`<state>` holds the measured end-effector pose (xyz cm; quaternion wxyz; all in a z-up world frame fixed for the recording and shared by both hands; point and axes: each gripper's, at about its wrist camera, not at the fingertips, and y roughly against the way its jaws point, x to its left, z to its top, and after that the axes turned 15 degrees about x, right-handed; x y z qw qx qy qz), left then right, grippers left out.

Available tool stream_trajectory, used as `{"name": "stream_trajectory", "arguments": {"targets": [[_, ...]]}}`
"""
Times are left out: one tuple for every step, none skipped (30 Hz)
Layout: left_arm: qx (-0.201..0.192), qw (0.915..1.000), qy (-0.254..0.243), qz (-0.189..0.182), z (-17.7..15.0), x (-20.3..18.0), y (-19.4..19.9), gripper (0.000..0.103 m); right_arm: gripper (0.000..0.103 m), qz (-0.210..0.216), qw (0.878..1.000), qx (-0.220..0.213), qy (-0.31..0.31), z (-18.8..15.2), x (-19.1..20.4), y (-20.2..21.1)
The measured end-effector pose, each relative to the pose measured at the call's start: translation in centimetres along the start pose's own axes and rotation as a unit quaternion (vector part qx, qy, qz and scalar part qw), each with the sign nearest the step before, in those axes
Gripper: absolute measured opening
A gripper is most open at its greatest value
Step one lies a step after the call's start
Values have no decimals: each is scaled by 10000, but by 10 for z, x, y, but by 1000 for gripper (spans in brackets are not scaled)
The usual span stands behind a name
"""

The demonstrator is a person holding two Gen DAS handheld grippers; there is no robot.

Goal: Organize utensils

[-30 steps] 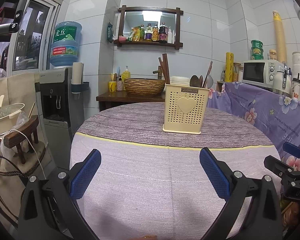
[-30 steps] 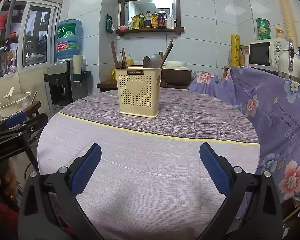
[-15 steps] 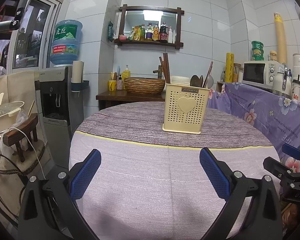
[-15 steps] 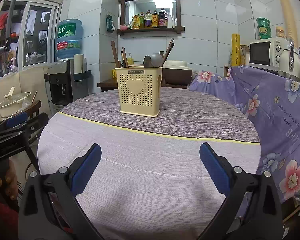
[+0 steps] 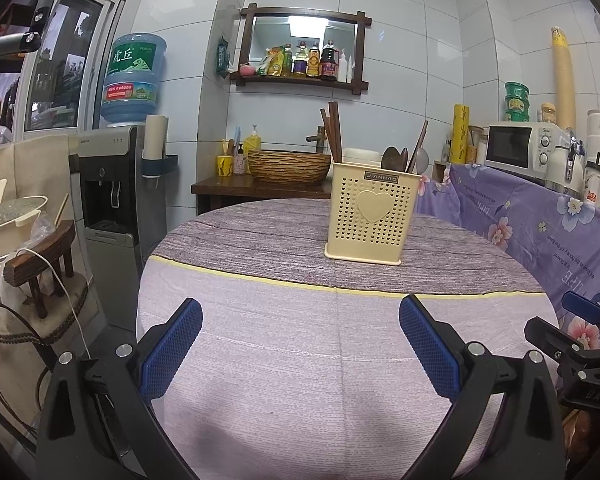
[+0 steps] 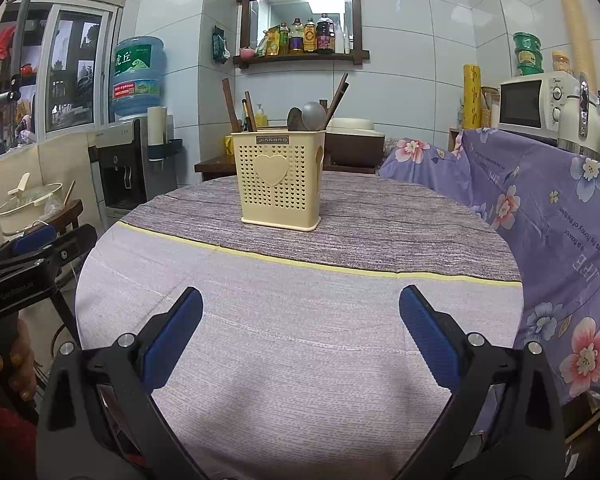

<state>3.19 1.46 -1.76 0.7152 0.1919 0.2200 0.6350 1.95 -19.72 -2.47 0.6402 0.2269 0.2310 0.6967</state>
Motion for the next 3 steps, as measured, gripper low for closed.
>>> {"name": "stream_trajectory", "arguments": {"targets": [[2,10000,8,0,0,0,0,98,97,1,10000,8,0,1,-1,-1],[-2,10000,14,0,0,0,0,98,97,-5,10000,8,-1,1,-1,-1],[-2,10000,16,3,0,0,0,98,97,-7,10000,9,-1,1,-1,-1]]}}
